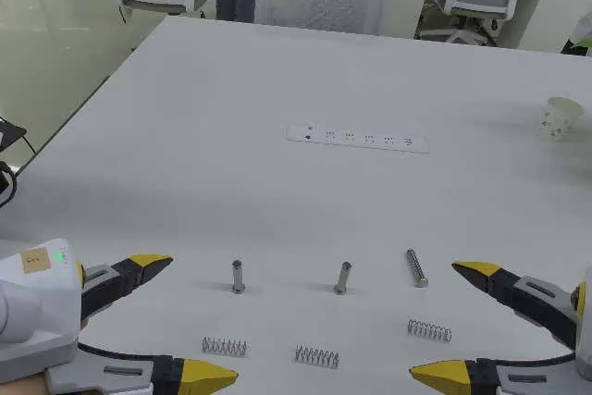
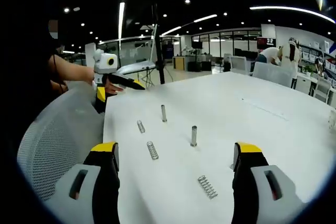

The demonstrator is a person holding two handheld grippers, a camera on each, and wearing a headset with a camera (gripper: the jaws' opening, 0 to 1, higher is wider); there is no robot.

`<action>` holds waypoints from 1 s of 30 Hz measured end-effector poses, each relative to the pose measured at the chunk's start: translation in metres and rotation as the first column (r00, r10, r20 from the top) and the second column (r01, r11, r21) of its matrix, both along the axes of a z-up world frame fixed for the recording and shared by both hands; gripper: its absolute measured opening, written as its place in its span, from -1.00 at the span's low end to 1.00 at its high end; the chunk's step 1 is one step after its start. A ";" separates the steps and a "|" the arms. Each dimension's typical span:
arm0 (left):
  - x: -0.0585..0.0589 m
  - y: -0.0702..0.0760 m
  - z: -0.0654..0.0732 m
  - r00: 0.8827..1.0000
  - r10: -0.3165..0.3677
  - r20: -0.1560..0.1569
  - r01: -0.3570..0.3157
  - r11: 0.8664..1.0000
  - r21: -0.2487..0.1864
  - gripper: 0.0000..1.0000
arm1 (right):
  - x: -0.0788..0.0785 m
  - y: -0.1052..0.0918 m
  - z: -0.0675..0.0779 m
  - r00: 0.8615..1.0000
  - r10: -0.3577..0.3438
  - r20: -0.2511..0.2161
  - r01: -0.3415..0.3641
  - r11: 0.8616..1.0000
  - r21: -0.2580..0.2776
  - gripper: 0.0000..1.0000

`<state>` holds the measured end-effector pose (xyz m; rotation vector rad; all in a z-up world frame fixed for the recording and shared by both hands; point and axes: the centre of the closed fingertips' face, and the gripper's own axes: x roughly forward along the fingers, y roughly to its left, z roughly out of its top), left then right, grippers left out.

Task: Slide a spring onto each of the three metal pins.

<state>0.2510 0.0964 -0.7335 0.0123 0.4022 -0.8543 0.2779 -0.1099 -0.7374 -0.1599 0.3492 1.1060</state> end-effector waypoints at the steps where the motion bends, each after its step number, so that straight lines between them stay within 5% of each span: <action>1: 0.000 0.000 0.000 1.000 0.000 0.000 0.000 1.000 0.003 0.94 | 0.001 0.000 0.000 1.000 -0.003 0.004 0.003 1.000 -0.003 0.83; 30: 0.008 -0.005 -0.003 1.000 -0.010 0.002 0.010 1.000 -0.021 0.96 | -0.006 -0.006 -0.006 0.999 -0.025 -0.033 0.026 0.999 0.029 0.94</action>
